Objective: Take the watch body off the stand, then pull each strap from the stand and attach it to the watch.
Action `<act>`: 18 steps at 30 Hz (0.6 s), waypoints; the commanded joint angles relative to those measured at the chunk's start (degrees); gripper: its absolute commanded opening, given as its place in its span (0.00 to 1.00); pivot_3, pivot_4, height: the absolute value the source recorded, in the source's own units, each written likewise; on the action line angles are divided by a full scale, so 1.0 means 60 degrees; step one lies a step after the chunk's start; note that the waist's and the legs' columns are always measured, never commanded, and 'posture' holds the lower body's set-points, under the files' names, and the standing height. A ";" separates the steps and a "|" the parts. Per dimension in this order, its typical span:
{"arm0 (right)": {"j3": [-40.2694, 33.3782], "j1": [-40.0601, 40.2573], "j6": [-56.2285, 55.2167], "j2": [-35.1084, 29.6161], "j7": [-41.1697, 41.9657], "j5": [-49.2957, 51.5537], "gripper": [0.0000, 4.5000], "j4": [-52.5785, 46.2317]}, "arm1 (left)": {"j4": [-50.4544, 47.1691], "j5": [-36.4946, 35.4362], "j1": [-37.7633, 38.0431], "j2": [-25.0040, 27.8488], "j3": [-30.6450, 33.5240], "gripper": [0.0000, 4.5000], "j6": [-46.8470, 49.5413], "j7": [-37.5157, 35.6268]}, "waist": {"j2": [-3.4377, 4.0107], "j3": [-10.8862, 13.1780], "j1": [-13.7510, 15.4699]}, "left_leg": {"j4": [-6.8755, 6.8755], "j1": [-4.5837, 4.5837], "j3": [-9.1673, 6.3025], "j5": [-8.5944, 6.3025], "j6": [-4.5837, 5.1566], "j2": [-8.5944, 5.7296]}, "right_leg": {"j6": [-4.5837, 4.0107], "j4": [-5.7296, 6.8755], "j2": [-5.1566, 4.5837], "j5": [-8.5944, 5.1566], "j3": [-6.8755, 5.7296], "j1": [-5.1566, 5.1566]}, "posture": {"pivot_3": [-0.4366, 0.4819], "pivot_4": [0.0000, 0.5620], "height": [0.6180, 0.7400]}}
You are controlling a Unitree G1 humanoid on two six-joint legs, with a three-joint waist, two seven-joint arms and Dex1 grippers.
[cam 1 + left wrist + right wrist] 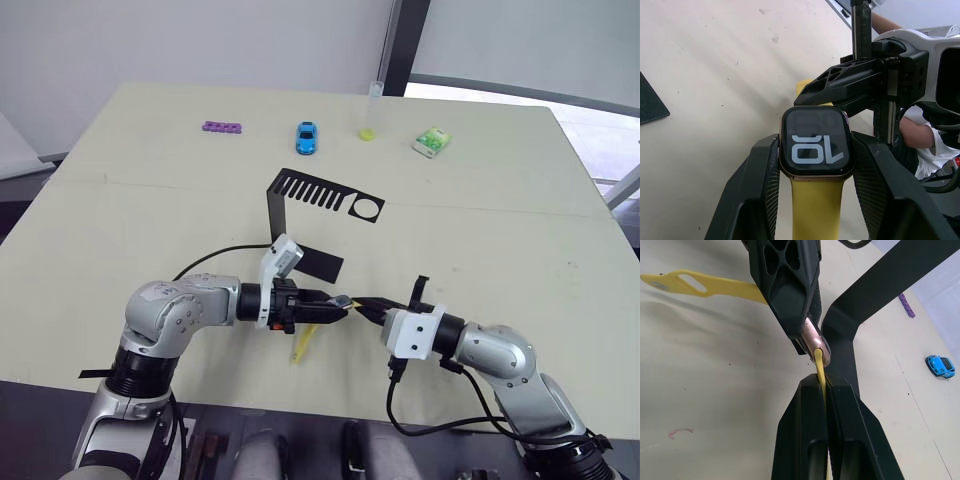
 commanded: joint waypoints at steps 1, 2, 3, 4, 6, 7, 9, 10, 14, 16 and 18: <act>0.0264 -0.0254 -0.0181 0.0203 -0.0201 0.0151 0.00 -0.0420 | -0.0448 -0.0163 -0.0006 -0.0262 -0.0332 0.36 -0.0066 -0.0059 | 0.0000 0.0000 -0.0001 | 0.0000 0.0000 0.0000 0.0000 0.0000 0.0000 | 0.0000 0.0000 0.0000 0.0000 0.0000 0.0000 | 0.48 0.27 1.00; 0.0269 -0.0253 -0.0173 0.0210 -0.0202 0.0137 0.00 -0.0421 | -0.0450 -0.0160 -0.0007 -0.0274 -0.0341 0.36 -0.0067 -0.0052 | 0.0000 0.0000 0.0000 | 0.0000 0.0000 0.0000 0.0000 0.0000 0.0000 | 0.0000 0.0000 0.0000 0.0000 0.0000 0.0000 | 0.48 0.27 1.00; 0.0274 -0.0263 -0.0171 0.0217 -0.0203 0.0126 0.00 -0.0411 | -0.0445 -0.0157 -0.0013 -0.0287 -0.0344 0.36 -0.0066 -0.0044 | 0.0000 0.0000 0.0001 | 0.0000 0.0000 0.0000 0.0000 0.0000 0.0000 | 0.0000 0.0000 0.0000 0.0000 0.0000 0.0000 | 0.48 0.27 1.00; 0.0276 -0.0280 -0.0163 0.0225 -0.0204 0.0114 0.00 -0.0397 | -0.0436 -0.0152 -0.0023 -0.0294 -0.0349 0.36 -0.0067 -0.0041 | 0.0000 0.0000 0.0002 | 0.0000 0.0000 0.0000 0.0000 0.0000 0.0000 | 0.0000 0.0000 0.0000 0.0000 0.0000 0.0000 | 0.48 0.27 1.00; 0.0280 -0.0310 -0.0154 0.0239 -0.0207 0.0095 0.00 -0.0374 | -0.0416 -0.0132 -0.0043 -0.0310 -0.0358 0.36 -0.0070 -0.0033 | 0.0000 0.0000 -0.0001 | 0.0000 0.0000 0.0000 0.0000 0.0000 0.0000 | 0.0000 0.0000 0.0000 0.0000 0.0000 0.0000 | 0.48 0.27 1.00; 0.0281 -0.0317 -0.0152 0.0245 -0.0209 0.0085 0.00 -0.0366 | -0.0410 -0.0120 -0.0050 -0.0321 -0.0362 0.36 -0.0072 -0.0030 | 0.0000 0.0000 -0.0002 | 0.0000 0.0000 0.0000 0.0000 0.0000 0.0000 | 0.0000 0.0000 0.0000 0.0000 0.0000 0.0000 | 0.48 0.27 1.00; 0.0280 -0.0329 -0.0149 0.0252 -0.0209 0.0071 0.00 -0.0352 | -0.0402 -0.0092 -0.0063 -0.0343 -0.0364 0.36 -0.0074 -0.0018 | 0.0000 0.0000 0.0000 | 0.0000 0.0000 0.0000 0.0000 0.0000 0.0000 | 0.0000 0.0001 0.0000 0.0000 0.0000 0.0000 | 0.48 0.27 1.00; 0.0281 -0.0337 -0.0146 0.0254 -0.0207 0.0067 0.00 -0.0344 | -0.0394 -0.0076 -0.0070 -0.0347 -0.0365 0.36 -0.0079 -0.0018 | 0.0000 0.0000 0.0000 | 0.0000 0.0000 0.0000 0.0000 0.0000 0.0000 | 0.0000 0.0000 0.0000 0.0000 0.0000 0.0000 | 0.48 0.27 1.00; 0.0297 -0.0366 -0.0126 0.0255 -0.0190 0.0059 0.00 -0.0305 | -0.0385 -0.0023 -0.0081 -0.0378 -0.0357 0.36 -0.0082 -0.0003 | 0.0000 0.0000 -0.0002 | 0.0000 0.0000 0.0001 0.0000 0.0000 0.0000 | 0.0000 0.0000 0.0000 0.0000 0.0000 0.0000 | 0.48 0.27 1.00; 0.0318 -0.0378 -0.0113 0.0256 -0.0172 0.0059 0.00 -0.0278 | -0.0414 -0.0012 -0.0076 -0.0393 -0.0365 0.36 -0.0074 0.0006 | 0.0000 0.0000 -0.0001 | 0.0000 0.0000 0.0000 0.0000 0.0000 0.0000 | 0.0000 0.0000 0.0001 0.0000 0.0000 0.0000 | 0.48 0.27 1.00; 0.0342 -0.0387 -0.0101 0.0259 -0.0153 0.0063 0.00 -0.0252 | -0.0444 -0.0019 -0.0070 -0.0401 -0.0372 0.36 -0.0059 0.0007 | 0.0000 0.0000 0.0000 | 0.0000 0.0000 0.0001 0.0000 0.0000 0.0000 | 0.0000 0.0000 0.0000 0.0000 0.0000 0.0000 | 0.48 0.27 1.00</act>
